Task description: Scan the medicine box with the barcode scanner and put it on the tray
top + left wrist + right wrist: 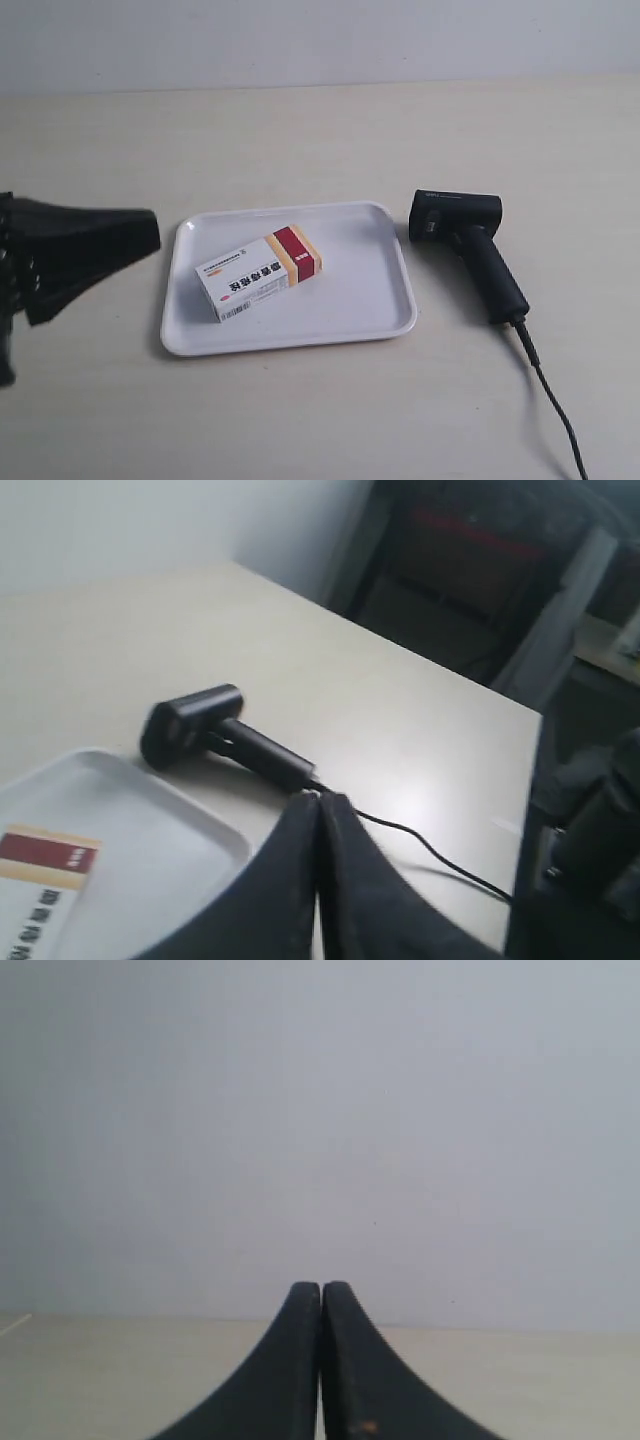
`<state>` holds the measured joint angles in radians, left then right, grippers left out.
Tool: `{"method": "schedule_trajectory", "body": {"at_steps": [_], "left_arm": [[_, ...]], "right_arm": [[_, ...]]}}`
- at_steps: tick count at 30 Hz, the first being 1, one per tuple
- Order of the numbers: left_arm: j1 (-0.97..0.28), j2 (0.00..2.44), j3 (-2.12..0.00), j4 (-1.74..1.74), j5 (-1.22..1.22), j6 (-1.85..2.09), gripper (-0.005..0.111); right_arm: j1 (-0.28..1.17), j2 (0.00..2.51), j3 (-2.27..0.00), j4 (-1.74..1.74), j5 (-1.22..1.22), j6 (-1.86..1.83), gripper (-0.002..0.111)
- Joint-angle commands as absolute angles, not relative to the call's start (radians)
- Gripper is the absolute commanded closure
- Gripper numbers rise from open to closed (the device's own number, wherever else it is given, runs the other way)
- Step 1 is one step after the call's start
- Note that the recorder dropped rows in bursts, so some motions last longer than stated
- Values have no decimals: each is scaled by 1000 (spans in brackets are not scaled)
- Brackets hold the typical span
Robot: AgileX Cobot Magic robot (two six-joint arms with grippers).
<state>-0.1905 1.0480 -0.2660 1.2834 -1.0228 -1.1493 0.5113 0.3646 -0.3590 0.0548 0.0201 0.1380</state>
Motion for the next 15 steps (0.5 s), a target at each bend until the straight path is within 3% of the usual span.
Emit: {"method": "schedule_trajectory", "body": {"at_steps": [1, 4, 7, 12, 15], "left_arm": [[-186, 946, -215, 1430, -1170, -1136, 105], [-183, 894, -213, 1516, -1215, -1099, 105], [-179, 870, -213, 1428, -1114, -978, 105], [-158, 606, -109, 900, -707, -792, 105], [-132, 364, -19, 770, -461, -794, 105]], "right_arm": [[511, 337, -357, 52, 12, 139, 107], [511, 334, -357, 52, 12, 139, 107], [511, 334, -357, 52, 12, 139, 107], [511, 334, -357, 50, 12, 139, 107], [511, 334, -357, 50, 12, 139, 107]]}}
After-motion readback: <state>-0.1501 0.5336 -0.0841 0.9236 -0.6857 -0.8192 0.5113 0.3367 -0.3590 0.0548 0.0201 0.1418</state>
